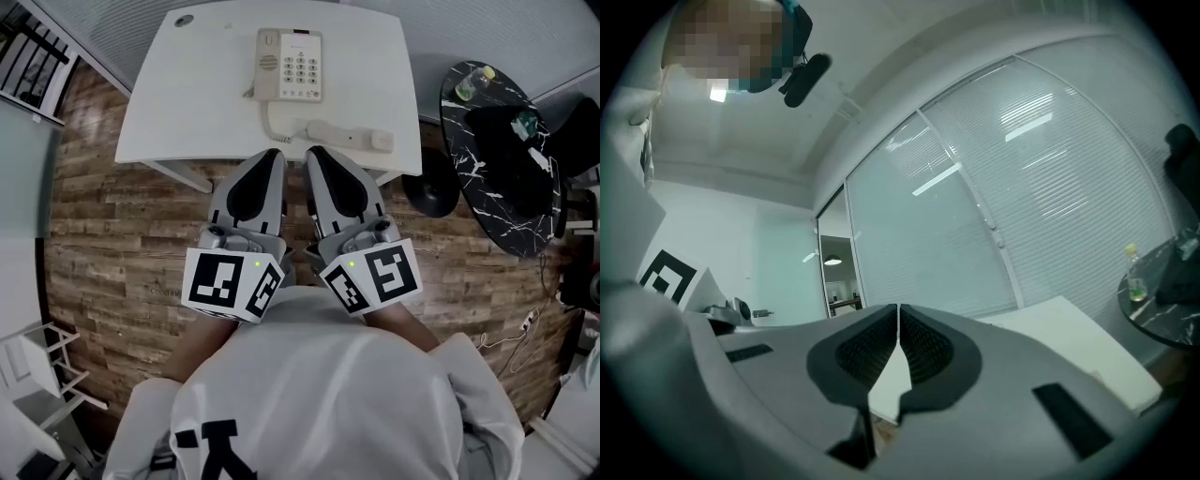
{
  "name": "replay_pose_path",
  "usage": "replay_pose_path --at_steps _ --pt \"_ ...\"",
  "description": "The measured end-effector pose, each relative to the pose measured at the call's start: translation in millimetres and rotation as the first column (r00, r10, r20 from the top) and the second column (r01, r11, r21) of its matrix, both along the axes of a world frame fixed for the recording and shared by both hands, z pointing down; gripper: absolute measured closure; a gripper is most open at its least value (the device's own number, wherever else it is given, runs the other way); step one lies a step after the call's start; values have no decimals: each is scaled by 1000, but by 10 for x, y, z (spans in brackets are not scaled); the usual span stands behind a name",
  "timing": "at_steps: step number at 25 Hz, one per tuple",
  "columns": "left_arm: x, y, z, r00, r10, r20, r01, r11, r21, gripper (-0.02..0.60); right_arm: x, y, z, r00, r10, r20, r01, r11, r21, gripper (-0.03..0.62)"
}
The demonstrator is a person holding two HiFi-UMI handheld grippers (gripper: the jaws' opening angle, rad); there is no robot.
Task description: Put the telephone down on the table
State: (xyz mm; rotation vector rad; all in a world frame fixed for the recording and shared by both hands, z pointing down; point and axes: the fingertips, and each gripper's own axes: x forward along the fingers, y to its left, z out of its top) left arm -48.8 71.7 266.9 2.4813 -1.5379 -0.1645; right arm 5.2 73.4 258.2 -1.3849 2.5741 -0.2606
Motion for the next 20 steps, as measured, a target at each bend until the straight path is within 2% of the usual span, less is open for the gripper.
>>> replay_pose_path --at_steps 12,20 --pt "445 937 -28 999 -37 -23 38 999 1 577 439 954 -29 999 -33 -15 33 999 -2 562" --pt "581 1350 -18 997 -77 -11 77 997 4 577 635 1312 -15 999 -44 -13 44 999 -6 562"
